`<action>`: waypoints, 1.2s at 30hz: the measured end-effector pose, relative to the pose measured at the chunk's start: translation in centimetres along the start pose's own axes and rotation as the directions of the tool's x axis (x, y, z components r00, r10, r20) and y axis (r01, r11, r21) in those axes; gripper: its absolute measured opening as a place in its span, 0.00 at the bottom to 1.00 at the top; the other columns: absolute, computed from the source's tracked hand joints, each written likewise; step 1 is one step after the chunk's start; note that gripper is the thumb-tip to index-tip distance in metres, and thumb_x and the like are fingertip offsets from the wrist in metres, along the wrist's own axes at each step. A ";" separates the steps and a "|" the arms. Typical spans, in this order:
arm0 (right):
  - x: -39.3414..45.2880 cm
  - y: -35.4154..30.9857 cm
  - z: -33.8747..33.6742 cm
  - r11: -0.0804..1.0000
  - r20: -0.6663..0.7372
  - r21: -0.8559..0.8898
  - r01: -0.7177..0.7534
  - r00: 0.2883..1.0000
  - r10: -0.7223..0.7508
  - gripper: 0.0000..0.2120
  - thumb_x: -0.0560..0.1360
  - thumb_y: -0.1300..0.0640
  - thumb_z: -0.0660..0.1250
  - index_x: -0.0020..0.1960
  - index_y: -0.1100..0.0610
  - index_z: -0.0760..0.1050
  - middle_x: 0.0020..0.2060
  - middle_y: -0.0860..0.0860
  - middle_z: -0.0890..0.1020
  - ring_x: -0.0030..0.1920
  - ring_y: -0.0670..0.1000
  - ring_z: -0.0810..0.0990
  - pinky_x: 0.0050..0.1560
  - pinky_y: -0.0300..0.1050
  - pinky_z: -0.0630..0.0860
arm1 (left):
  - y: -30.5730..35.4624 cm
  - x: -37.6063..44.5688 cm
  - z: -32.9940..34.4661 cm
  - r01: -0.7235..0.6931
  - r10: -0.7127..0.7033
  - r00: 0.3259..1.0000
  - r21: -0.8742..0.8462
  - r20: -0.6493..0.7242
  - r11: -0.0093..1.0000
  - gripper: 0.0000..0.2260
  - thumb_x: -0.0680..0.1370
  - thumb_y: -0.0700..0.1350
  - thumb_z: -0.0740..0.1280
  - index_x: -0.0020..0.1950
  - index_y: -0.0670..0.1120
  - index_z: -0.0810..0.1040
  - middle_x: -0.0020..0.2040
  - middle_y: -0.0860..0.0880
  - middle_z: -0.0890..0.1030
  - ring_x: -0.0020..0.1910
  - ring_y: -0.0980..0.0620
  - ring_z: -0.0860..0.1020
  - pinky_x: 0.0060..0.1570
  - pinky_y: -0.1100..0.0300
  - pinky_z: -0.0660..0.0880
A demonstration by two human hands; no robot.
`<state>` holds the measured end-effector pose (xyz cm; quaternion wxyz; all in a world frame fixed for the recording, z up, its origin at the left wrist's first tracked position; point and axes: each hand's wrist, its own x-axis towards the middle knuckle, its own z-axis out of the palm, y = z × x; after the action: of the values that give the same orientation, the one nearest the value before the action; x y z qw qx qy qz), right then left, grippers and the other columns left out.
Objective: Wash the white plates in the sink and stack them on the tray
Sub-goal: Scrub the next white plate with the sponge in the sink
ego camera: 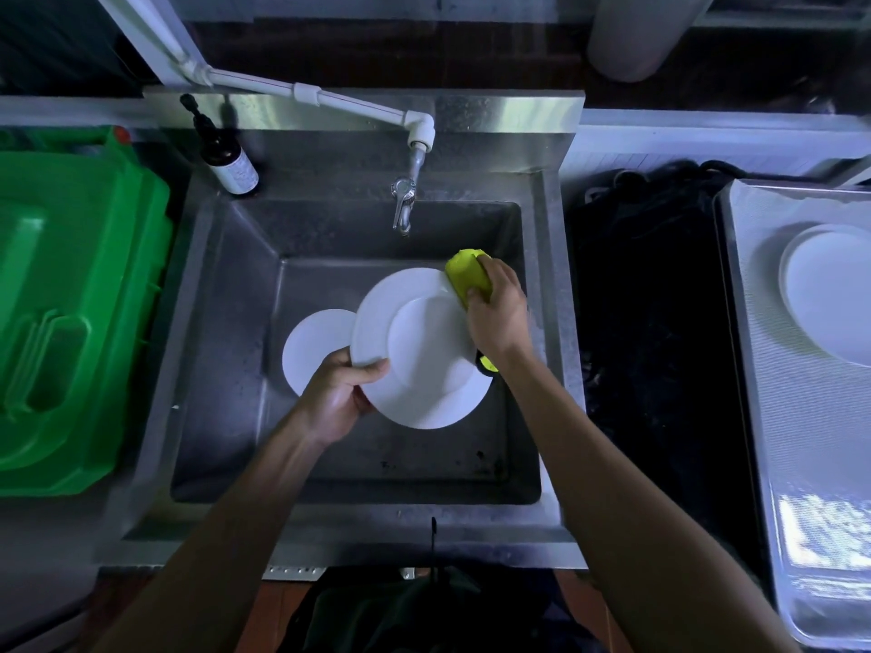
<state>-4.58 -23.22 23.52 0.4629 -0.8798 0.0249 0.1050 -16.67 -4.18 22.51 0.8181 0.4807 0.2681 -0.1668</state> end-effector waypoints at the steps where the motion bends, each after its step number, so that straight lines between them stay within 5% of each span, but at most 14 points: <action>1: -0.1 -0.3 0.2 1.000 0.003 -0.011 0.019 1.000 -0.019 0.25 0.78 0.63 0.60 0.75 0.56 0.68 0.74 0.53 0.68 0.70 0.59 0.68 0.72 0.52 0.65 | 0.0 0.1 0.0 0.008 -0.008 1.000 0.009 0.001 1.000 0.15 0.70 0.39 0.71 0.57 0.44 0.85 0.58 0.40 0.84 0.55 0.41 0.84 0.46 0.48 0.83; 10: -2.3 -3.0 2.7 0.959 0.097 -0.160 0.233 0.971 -0.220 0.27 0.78 0.62 0.61 0.76 0.54 0.65 0.77 0.52 0.62 0.66 0.63 0.68 0.67 0.56 0.66 | -0.1 0.6 0.4 0.028 -0.026 0.999 0.059 -0.031 0.998 0.19 0.68 0.39 0.73 0.58 0.41 0.83 0.56 0.42 0.85 0.53 0.43 0.85 0.43 0.51 0.82; 17: -4.4 -3.7 4.9 0.929 0.124 -0.167 0.330 0.942 -0.312 0.28 0.77 0.62 0.63 0.76 0.53 0.65 0.77 0.52 0.62 0.68 0.62 0.66 0.67 0.58 0.66 | 0.0 1.0 -0.2 -0.007 0.009 0.999 0.056 -0.037 0.998 0.11 0.69 0.39 0.73 0.51 0.46 0.87 0.53 0.42 0.86 0.50 0.44 0.85 0.43 0.54 0.81; 26: -5.3 -3.4 6.1 0.942 0.070 -0.073 0.329 0.944 -0.324 0.29 0.73 0.66 0.67 0.73 0.53 0.70 0.74 0.53 0.67 0.68 0.59 0.67 0.70 0.47 0.62 | 1.0 1.4 -0.9 -0.017 0.021 0.999 0.071 -0.047 0.997 0.10 0.75 0.32 0.69 0.48 0.44 0.87 0.48 0.43 0.86 0.45 0.46 0.86 0.37 0.56 0.80; 36: -5.5 -2.1 6.2 0.963 0.030 -0.061 0.261 0.965 -0.260 0.27 0.72 0.66 0.67 0.71 0.53 0.73 0.72 0.52 0.69 0.68 0.58 0.70 0.69 0.50 0.68 | 2.3 2.7 -1.8 -0.004 0.012 0.998 0.128 -0.063 0.992 0.09 0.75 0.31 0.68 0.53 0.39 0.82 0.47 0.42 0.86 0.44 0.44 0.85 0.38 0.53 0.81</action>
<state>-10.61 -17.25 23.01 0.4445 -0.8886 -0.0995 0.0536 -13.81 -1.58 21.82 0.7773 0.5381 0.2811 -0.1648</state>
